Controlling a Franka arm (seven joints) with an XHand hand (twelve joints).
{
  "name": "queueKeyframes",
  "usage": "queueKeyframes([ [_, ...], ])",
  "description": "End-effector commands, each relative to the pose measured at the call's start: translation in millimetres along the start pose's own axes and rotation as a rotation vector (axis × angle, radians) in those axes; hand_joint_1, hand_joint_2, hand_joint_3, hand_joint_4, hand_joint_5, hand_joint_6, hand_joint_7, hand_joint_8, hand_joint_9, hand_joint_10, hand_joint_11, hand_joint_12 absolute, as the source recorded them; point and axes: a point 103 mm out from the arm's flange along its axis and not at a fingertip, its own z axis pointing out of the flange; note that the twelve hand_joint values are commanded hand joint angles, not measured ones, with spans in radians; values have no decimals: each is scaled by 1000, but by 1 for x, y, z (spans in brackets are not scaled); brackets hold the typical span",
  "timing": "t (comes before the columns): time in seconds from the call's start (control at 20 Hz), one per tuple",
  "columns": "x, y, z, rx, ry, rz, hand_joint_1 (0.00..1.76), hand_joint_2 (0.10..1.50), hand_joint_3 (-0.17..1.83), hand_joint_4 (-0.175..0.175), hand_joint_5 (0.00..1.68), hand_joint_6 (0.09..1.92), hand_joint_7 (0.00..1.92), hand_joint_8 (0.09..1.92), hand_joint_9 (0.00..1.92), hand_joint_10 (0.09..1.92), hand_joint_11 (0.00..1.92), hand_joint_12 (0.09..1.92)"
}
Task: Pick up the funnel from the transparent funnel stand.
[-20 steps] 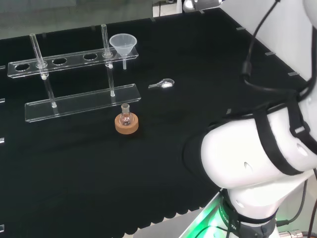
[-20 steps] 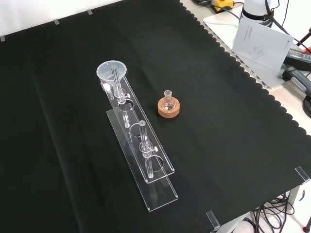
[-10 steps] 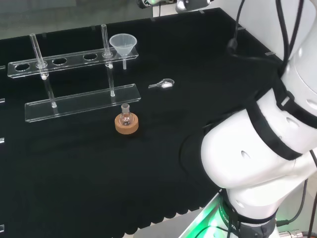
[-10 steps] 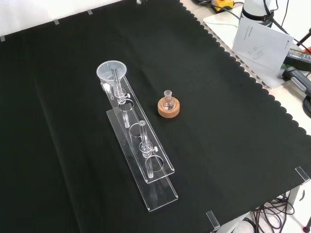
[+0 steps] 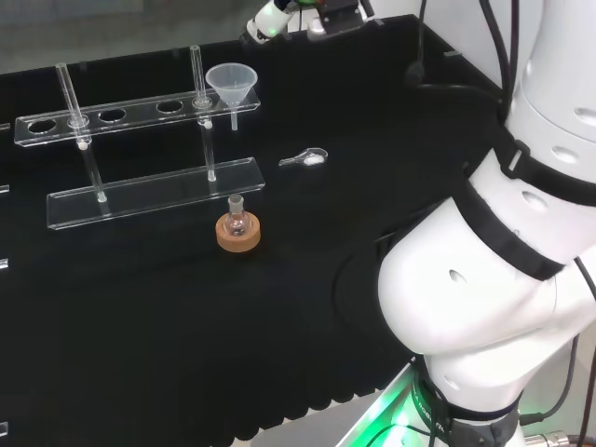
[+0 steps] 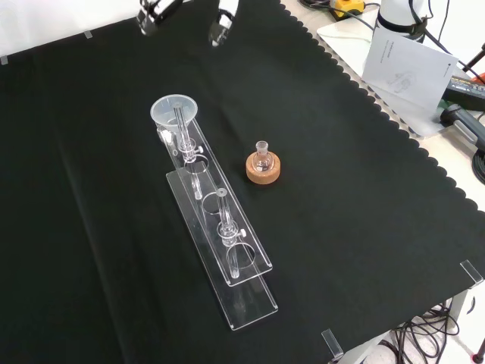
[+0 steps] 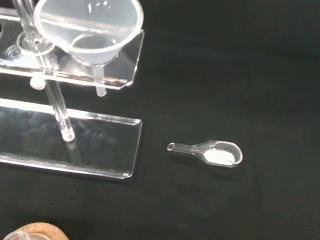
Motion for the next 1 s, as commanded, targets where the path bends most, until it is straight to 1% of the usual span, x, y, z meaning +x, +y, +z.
queueKeyframes([
  [0.05, 29, 38, 17, 81, -33, -25, 500, 798, 245, 1, 144, 87, 0, 498, 146, 746, 84, 1499],
  [0.35, 38, 61, 32, 147, -61, -30, 547, 749, 241, -19, 76, 87, 0, 377, 95, 792, 128, 1517],
  [0.6, 46, 79, 42, 173, -88, -49, 576, 726, 244, -27, 51, 87, 0, 283, 42, 832, 153, 1519],
  [0.8, 46, 89, 49, 195, -91, -54, 615, 706, 245, -33, 31, 87, 0, 244, 17, 850, 203, 1522],
  [1.0, 50, 93, 53, 201, -89, -69, 624, 701, 248, -33, 22, 87, 0, 224, 7, 858, 221, 1522],
])
